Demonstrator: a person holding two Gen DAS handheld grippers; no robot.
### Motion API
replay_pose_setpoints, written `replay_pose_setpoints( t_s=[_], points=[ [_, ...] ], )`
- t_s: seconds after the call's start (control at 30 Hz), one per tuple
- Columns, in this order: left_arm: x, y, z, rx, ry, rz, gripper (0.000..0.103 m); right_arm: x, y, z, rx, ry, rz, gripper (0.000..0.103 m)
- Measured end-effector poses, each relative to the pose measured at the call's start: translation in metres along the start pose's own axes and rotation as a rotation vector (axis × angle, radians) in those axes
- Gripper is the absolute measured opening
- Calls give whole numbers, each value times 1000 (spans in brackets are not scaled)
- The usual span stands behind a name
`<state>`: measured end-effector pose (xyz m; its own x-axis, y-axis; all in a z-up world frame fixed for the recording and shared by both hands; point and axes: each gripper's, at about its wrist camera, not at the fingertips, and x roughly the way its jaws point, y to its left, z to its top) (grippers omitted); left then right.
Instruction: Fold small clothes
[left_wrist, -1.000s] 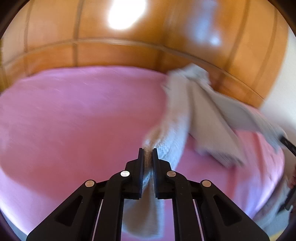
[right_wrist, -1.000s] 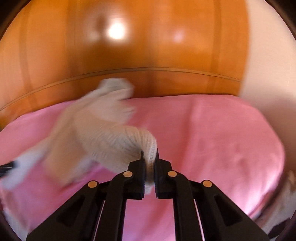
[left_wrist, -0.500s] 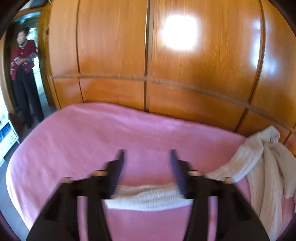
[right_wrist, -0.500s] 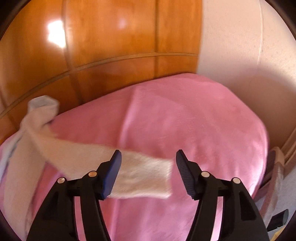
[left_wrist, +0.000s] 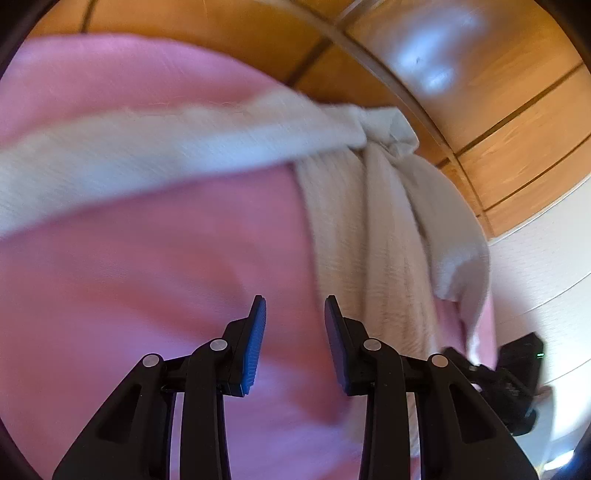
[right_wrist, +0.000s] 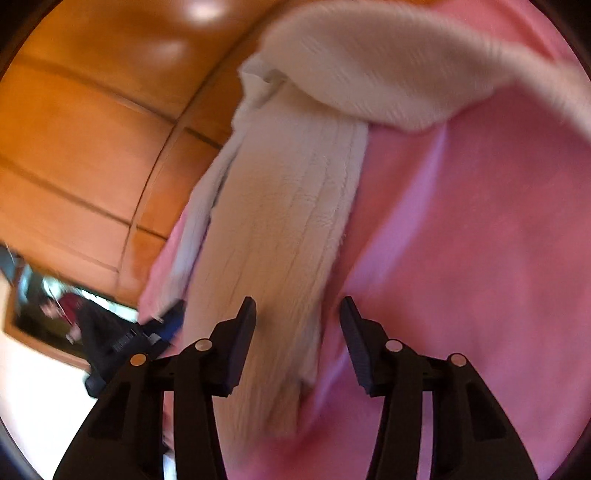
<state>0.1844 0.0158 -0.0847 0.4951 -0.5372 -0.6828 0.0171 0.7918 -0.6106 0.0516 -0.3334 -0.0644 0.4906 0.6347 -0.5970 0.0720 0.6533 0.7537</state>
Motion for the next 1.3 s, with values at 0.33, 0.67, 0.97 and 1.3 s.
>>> replay_pose_setpoints(
  t_s=[0.33,0.67,0.97,1.3],
  points=[
    [50,-33,10,0,38,-110,10,-4,13,28,-114,-30,-18,8],
    [-74,-26,16,71,-58,-120,2,-100,24,21,-208,-142,-27,5],
    [-151,-9,-4,97,-85,18,2,-130,-1,-11,-160,-99,-93,5],
    [-103,33,-61,103,-75,168,67,-91,-37,-45,-140,-19,-215,48]
  ],
)
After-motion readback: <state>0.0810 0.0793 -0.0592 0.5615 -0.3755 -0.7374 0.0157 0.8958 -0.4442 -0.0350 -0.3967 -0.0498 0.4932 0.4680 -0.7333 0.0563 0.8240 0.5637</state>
